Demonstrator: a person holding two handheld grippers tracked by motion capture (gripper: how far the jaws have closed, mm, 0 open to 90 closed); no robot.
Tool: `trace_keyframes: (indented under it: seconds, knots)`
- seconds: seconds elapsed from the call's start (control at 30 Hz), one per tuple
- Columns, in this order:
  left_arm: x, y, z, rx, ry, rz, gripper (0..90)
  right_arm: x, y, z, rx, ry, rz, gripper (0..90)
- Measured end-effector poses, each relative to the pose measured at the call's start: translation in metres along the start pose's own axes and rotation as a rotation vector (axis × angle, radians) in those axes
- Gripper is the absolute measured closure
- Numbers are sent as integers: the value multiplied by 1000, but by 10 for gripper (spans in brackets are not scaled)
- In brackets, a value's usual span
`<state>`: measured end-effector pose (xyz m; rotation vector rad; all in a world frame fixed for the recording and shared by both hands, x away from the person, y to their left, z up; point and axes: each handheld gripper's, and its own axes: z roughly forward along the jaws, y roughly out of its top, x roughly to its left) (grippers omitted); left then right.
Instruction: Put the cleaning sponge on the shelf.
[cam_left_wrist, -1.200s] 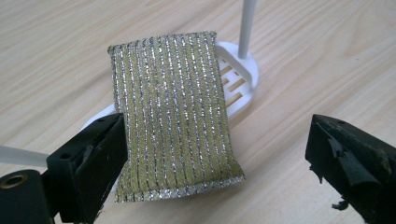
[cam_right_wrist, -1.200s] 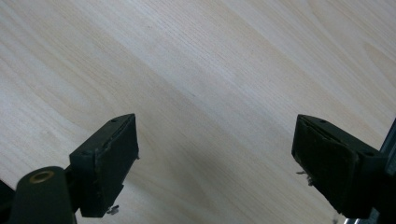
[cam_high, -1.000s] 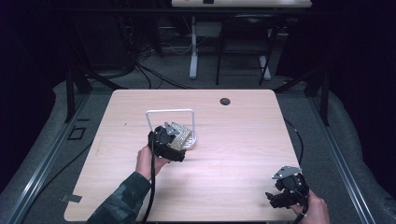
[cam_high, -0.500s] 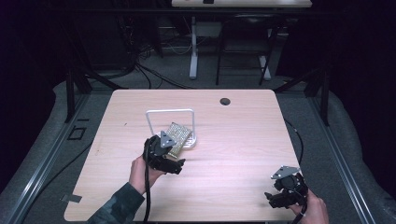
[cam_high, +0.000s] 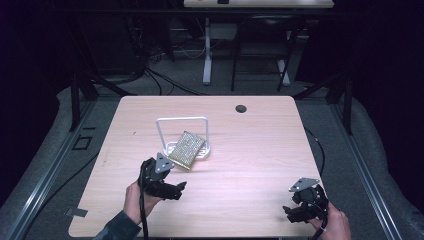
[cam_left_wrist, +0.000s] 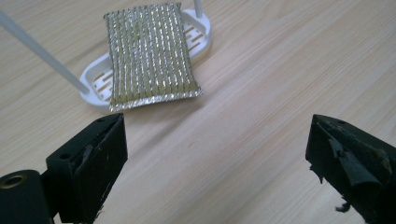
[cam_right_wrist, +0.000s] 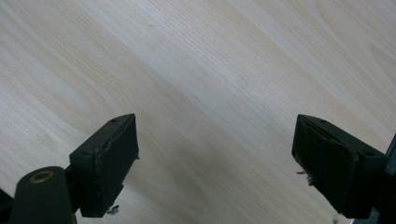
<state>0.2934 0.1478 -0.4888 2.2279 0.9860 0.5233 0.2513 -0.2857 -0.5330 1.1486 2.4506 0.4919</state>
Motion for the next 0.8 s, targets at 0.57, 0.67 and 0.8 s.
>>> trace_keyframes:
  seconds: [0.57, 0.67, 0.8]
  knots:
    - [8, -42, 3, 66, 6, -55, 4, 2, 6, 2, 3, 2, -32, 139]
    - [10, -42, 7, 77, 5, -56, 4, 2, 6, 3, 7, 7, -25, 139]
    - [13, -43, 9, 84, 4, -71, 4, 2, 7, 3, 1, 15, -26, 139]
